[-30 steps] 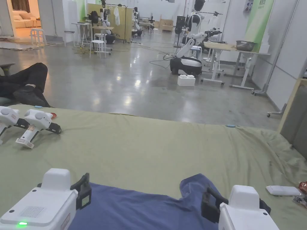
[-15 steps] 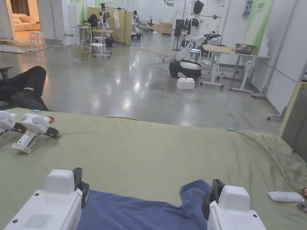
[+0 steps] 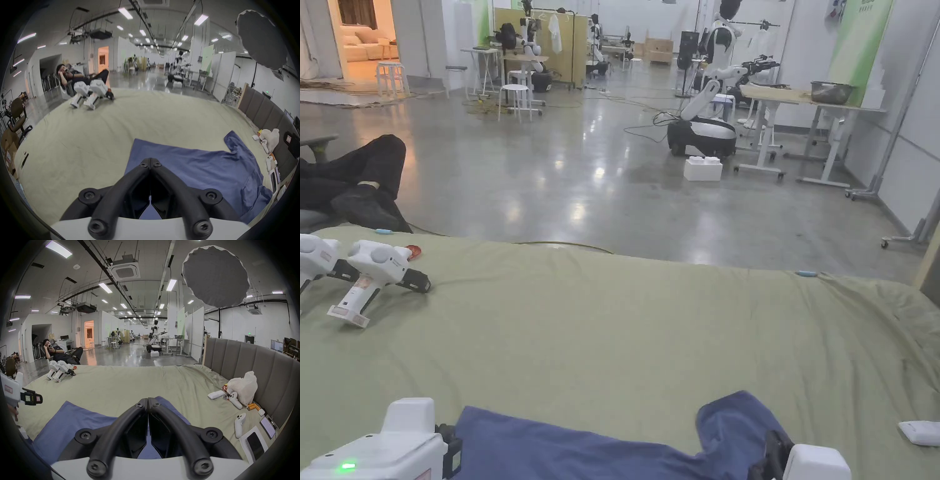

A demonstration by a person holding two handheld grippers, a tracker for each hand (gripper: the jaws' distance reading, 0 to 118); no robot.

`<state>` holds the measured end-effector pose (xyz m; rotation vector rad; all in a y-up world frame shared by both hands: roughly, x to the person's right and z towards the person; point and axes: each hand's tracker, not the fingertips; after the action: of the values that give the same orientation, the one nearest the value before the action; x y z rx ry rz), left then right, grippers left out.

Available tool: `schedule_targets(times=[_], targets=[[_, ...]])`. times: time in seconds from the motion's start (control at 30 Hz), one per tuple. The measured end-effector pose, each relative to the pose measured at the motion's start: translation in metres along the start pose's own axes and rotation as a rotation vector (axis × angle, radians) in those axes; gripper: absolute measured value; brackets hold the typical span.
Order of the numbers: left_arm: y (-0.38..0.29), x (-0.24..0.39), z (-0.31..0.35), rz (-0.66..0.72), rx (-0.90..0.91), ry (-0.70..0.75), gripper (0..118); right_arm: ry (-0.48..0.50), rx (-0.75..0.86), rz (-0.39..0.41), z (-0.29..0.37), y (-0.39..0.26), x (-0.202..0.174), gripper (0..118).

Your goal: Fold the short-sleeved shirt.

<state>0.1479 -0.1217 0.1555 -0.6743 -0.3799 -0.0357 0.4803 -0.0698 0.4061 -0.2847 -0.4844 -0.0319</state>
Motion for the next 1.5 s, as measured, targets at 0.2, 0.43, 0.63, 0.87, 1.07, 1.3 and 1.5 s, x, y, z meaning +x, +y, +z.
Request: schedule_targets(times=[0.2, 0.43, 0.63, 0.87, 1.07, 1.3, 1.5], targets=[[0.03, -0.012, -0.061, 0.047, -0.119, -0.004, 0, 0.015, -0.063, 0.014, -0.032, -0.017, -0.002, 0], [0.054, -0.013, -0.121, 0.037, -0.21, -0.011, 16, 0.0, -0.144, 0.029, -0.062, -0.043, 0.007, 0], [0.056, -0.002, -0.153, 0.015, -0.31, -0.038, 32, -0.034, -0.204, 0.019, -0.076, -0.061, 0.02, 0], [0.058, 0.011, -0.173, -0.119, -0.358, 0.022, 30, -0.052, -0.231, 0.02, -0.081, -0.067, 0.027, 0], [0.053, 0.022, -0.168, -0.175, -0.334, 0.031, 1, -0.056, -0.24, 0.008, -0.086, -0.067, 0.033, 0], [0.056, 0.014, -0.145, -0.132, -0.274, 0.024, 0, -0.158, -0.361, -0.005, -0.112, -0.058, 0.079, 0], [0.056, 0.011, -0.112, -0.111, -0.207, 0.012, 0, -0.169, -0.551, 0.006, -0.152, -0.064, 0.133, 35]])
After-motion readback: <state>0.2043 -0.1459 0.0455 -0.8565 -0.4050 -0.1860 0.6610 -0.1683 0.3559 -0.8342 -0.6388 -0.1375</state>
